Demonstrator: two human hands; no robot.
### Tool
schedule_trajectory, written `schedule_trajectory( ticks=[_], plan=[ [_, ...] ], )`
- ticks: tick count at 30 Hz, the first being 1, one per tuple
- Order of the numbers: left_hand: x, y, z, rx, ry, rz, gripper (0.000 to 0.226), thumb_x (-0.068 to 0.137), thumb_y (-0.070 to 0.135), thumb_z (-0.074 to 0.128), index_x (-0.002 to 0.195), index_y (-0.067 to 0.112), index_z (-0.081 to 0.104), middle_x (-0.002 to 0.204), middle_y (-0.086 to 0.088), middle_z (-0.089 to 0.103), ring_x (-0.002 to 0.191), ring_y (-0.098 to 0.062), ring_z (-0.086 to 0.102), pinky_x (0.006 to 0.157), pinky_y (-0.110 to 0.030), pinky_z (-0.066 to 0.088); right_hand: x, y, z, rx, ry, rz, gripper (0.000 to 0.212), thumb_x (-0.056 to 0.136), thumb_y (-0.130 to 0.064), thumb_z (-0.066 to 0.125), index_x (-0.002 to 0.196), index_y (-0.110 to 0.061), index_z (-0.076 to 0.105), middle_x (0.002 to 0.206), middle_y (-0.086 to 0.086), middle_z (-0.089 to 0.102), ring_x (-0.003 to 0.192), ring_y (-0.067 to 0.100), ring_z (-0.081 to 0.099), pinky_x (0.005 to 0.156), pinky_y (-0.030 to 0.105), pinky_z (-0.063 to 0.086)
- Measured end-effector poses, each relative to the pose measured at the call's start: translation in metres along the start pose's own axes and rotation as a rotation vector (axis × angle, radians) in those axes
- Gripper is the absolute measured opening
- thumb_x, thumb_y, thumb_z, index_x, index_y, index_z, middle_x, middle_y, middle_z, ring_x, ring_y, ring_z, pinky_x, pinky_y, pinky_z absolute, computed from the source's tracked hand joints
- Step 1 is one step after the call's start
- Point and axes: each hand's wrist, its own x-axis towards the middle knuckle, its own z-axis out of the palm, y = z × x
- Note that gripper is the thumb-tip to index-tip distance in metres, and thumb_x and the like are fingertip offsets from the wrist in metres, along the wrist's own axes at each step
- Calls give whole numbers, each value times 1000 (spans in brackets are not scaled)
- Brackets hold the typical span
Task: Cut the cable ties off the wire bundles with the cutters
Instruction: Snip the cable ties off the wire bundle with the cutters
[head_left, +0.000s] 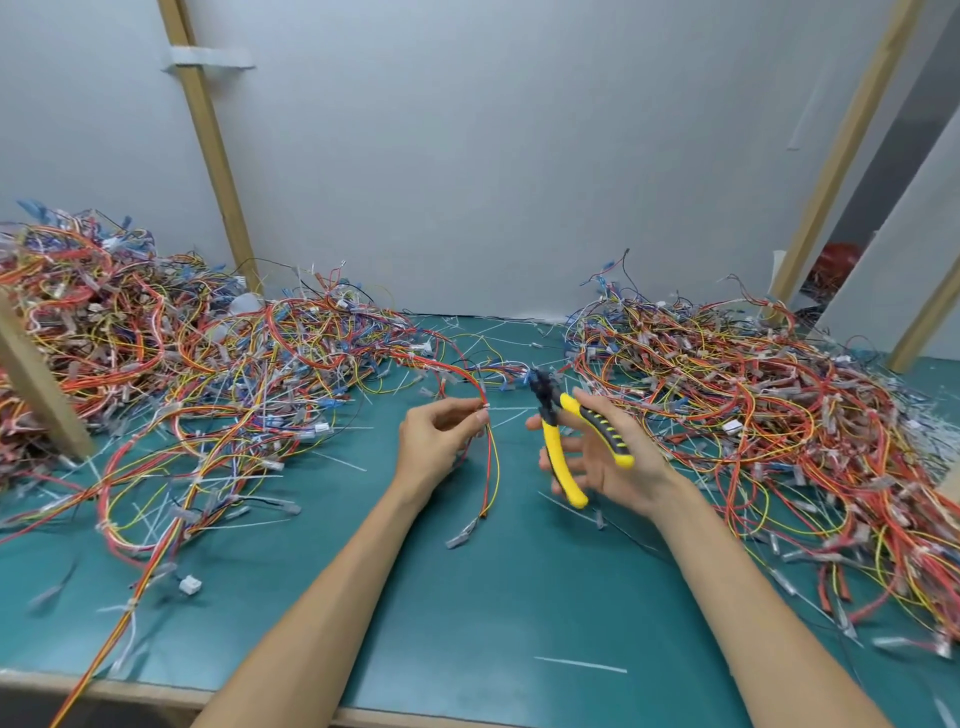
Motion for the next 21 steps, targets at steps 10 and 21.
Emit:
schedule_trajectory(
  ticks=[10, 21],
  plan=[
    [1, 2, 0, -33, 31, -6, 7, 83, 14, 76, 85, 21, 76, 66, -1, 70, 62, -18, 55, 55, -21, 43, 6, 6, 4, -146, -64, 118, 58, 89, -59, 48, 104, -8, 70, 70, 15, 61, 53, 24, 57, 47, 29, 51],
    [-2, 8, 2, -65, 7, -14, 6, 80, 12, 78, 84, 9, 74, 68, -6, 73, 61, -6, 66, 52, -11, 42, 10, 11, 12, -256, -132, 190, 70, 84, -71, 41, 115, -13, 66, 86, 19, 66, 68, 37, 67, 58, 31, 54]
  ],
)
